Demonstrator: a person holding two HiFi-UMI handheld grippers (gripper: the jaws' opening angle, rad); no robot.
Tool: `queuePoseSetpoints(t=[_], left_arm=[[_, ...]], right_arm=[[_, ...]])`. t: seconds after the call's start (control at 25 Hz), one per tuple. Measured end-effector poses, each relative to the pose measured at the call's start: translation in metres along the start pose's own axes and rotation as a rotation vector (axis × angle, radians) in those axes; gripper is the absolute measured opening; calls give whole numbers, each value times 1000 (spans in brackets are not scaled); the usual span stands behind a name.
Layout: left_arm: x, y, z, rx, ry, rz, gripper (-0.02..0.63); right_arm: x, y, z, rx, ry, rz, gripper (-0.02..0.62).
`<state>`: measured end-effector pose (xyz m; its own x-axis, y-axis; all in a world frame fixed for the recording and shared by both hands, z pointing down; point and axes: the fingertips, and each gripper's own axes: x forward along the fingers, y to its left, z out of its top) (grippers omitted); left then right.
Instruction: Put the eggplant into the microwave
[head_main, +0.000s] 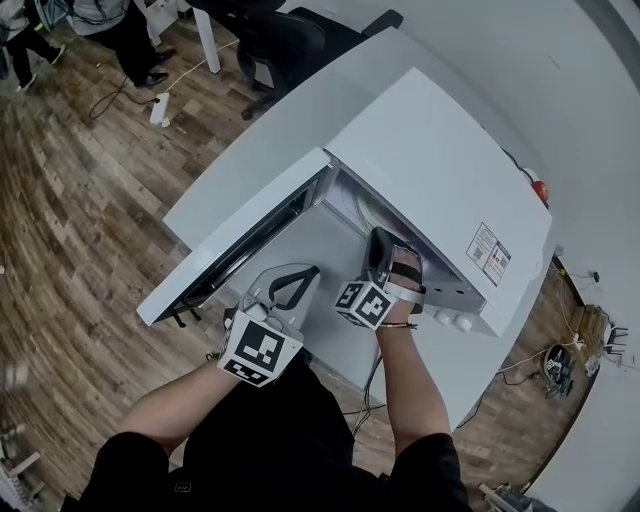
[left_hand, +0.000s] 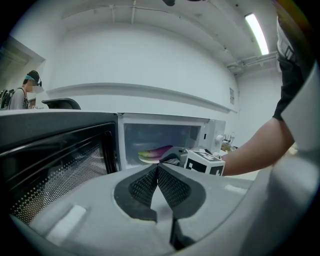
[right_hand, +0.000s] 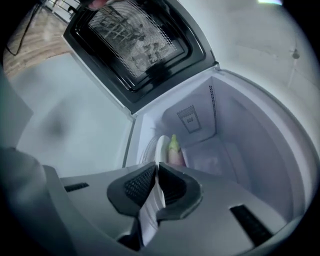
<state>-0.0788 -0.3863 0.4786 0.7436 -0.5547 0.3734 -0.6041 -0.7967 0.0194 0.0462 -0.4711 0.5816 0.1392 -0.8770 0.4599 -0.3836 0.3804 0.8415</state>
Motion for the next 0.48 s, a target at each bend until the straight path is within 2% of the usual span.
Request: queuePoseSetpoints(t=[0.36, 0.48], left_arm=[[-3, 7, 8, 12, -10, 9, 8], [-6, 6, 11, 8, -16, 7, 8]], right_arm=[[14, -11, 1, 83, 28, 31, 38], [8, -10, 1, 93, 29, 35, 81]])
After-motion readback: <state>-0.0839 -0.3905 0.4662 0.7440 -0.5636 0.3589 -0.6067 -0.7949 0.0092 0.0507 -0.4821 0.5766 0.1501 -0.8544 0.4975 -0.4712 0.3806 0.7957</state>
